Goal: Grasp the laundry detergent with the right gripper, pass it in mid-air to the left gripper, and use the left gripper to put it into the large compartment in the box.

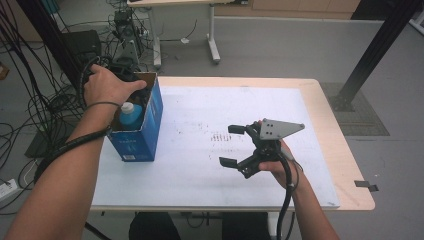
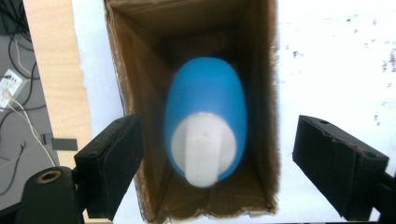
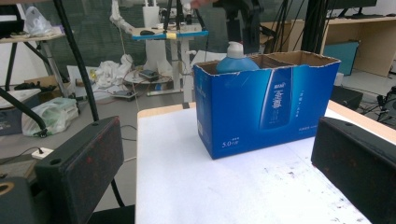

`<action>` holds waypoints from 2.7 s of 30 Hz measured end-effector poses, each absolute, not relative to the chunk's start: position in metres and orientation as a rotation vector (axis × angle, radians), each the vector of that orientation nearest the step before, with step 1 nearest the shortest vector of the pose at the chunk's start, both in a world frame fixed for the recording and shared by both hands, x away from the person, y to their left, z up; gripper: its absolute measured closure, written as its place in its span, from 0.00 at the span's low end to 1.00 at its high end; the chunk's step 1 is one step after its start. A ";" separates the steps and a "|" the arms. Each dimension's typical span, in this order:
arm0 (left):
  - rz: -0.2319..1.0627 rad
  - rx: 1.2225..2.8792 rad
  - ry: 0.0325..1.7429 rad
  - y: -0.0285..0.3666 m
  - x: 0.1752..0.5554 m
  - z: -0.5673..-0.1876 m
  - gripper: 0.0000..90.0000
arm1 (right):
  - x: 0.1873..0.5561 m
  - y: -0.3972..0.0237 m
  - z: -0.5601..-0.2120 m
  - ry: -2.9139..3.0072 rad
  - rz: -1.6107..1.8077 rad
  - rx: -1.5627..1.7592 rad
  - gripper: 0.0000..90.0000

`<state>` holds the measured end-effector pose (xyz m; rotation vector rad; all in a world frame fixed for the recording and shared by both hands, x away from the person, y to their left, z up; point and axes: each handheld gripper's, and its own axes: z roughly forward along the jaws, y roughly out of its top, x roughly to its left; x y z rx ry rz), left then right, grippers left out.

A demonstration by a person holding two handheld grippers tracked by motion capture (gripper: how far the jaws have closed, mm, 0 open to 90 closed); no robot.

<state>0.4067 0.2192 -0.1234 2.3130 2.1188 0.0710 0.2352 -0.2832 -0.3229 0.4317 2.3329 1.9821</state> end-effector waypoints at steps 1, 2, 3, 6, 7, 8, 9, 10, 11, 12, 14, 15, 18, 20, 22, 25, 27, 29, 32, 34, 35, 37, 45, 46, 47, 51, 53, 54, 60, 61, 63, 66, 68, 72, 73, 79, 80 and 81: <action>0.078 2.310 2.109 0.218 0.405 -0.120 0.16 | 0.235 -0.283 -0.323 2.333 1.983 0.433 0.03; 0.076 2.310 2.108 0.218 0.406 -0.118 0.15 | 0.235 -0.284 -0.323 2.333 1.982 0.433 0.03; 0.065 2.310 2.117 0.218 0.407 -0.115 0.13 | 0.235 -0.284 -0.323 2.333 1.982 0.433 0.03; 0.040 2.306 2.109 0.219 0.409 -0.107 0.09 | 0.235 -0.284 -0.323 2.336 1.978 0.435 0.03; 0.040 2.314 2.094 0.217 0.409 -0.101 0.08 | 0.235 -0.284 -0.323 2.335 1.977 0.438 0.03; 0.044 2.313 2.089 0.217 0.408 -0.099 0.08 | 0.235 -0.285 -0.323 2.336 1.979 0.440 0.03; 0.045 2.312 2.080 0.216 0.407 -0.094 0.08 | 0.235 -0.285 -0.323 2.335 1.977 0.441 0.03; 0.046 2.318 2.073 0.215 0.407 -0.092 0.08 | 0.235 -0.285 -0.322 2.337 1.974 0.440 0.03; 0.046 2.324 2.055 0.213 0.406 -0.087 0.08 | 0.235 -0.285 -0.322 2.338 1.971 0.441 0.03; 0.044 2.323 2.043 0.213 0.405 -0.085 0.08 | 0.235 -0.286 -0.322 2.339 1.970 0.444 0.03; 0.041 2.331 2.018 0.210 0.403 -0.080 0.08 | 0.235 -0.286 -0.322 2.341 1.961 0.449 0.03; 0.034 2.335 2.006 0.209 0.403 -0.077 0.08 | 0.235 -0.287 -0.322 2.343 1.958 0.453 0.03; 0.041 2.349 1.981 0.203 0.401 -0.074 0.08 | 0.235 -0.289 -0.320 2.355 1.939 0.464 0.03; 0.039 2.356 1.962 0.199 0.400 -0.072 0.08 | 0.235 -0.290 -0.318 2.358 1.930 0.469 0.03; 0.028 2.371 1.926 0.194 0.399 -0.070 0.08 | 0.234 -0.292 -0.315 2.366 1.906 0.485 0.03; 0.008 2.393 1.872 0.188 0.397 -0.067 0.08 | 0.233 -0.295 -0.311 2.374 1.870 0.509 0.03; 0.009 2.406 1.831 0.181 0.395 -0.065 0.08 | 0.232 -0.297 -0.309 2.384 1.840 0.535 0.03; 0.003 2.433 1.792 0.175 0.394 -0.063 0.08 | 0.232 -0.300 -0.307 2.399 1.807 0.559 0.03; -0.001 2.457 1.741 0.167 0.391 -0.062 0.07 | 0.230 -0.304 -0.304 2.413 1.752 0.615 0.03; -0.005 2.473 1.712 0.160 0.389 -0.062 0.07 | 0.229 -0.306 -0.301 2.428 1.710 0.648 0.03; -0.011 2.482 1.698 0.156 0.388 -0.062 0.07 | 0.229 -0.307 -0.300 2.432 1.697 0.660 0.03; -0.005 2.500 1.676 0.150 0.387 -0.063 0.07 | 0.229 -0.309 -0.297 2.442 1.660 0.691 0.03; -0.016 2.550 1.586 0.129 0.379 -0.066 0.07 | 0.231 -0.312 -0.284 2.499 1.454 0.863 0.03; -0.022 2.558 1.575 0.128 0.379 -0.066 0.07 | 0.232 -0.313 -0.282 2.508 1.430 0.883 0.03; -0.025 2.559 1.563 0.126 0.378 -0.067 0.07 | 0.233 -0.314 -0.280 2.518 1.403 0.908 0.03; -0.035 2.576 1.526 0.120 0.375 -0.072 0.06 | 0.238 -0.314 -0.272 2.557 1.284 0.996 0.03; -0.035 2.592 1.512 0.115 0.373 -0.075 0.06 | 0.240 -0.314 -0.268 2.567 1.245 1.015 0.04; -0.043 2.603 1.504 0.113 0.373 -0.076 0.06 | 0.241 -0.314 -0.265 2.575 1.214 1.021 0.04; -0.060 2.640 1.459 0.101 0.371 -0.085 0.06 | 0.241 -0.314 -0.253 2.597 1.116 1.032 0.04; -0.073 2.635 1.465 0.100 0.371 -0.088 0.06 | 0.242 -0.315 -0.252 2.601 1.109 1.030 0.05; -0.076 2.651 1.447 0.097 0.370 -0.092 0.06 | 0.241 -0.315 -0.250 2.606 1.091 1.023 0.05; -0.085 2.659 1.440 0.094 0.369 -0.098 0.06 | 0.242 -0.315 -0.246 2.621 1.057 1.019 0.05; -0.096 2.670 1.431 0.092 0.370 -0.102 0.06 | 0.242 -0.315 -0.244 2.629 1.030 1.019 0.05; -0.108 2.666 1.426 0.091 0.368 -0.110 0.06 | 0.243 -0.315 -0.242 2.636 0.991 1.025 0.05; -0.115 2.681 1.414 0.089 0.369 -0.113 0.06 | 0.243 -0.315 -0.242 2.638 0.987 1.025 0.05; -0.128 2.699 1.398 0.083 0.367 -0.124 0.06 | 0.245 -0.314 -0.240 2.655 0.926 1.040 0.05; -0.131 2.706 1.395 0.082 0.368 -0.125 0.06 | 0.245 -0.313 -0.240 2.657 0.913 1.036 0.05; -0.132 2.704 1.397 0.082 0.367 -0.127 0.06 | 0.245 -0.313 -0.239 2.658 0.906 1.039 0.05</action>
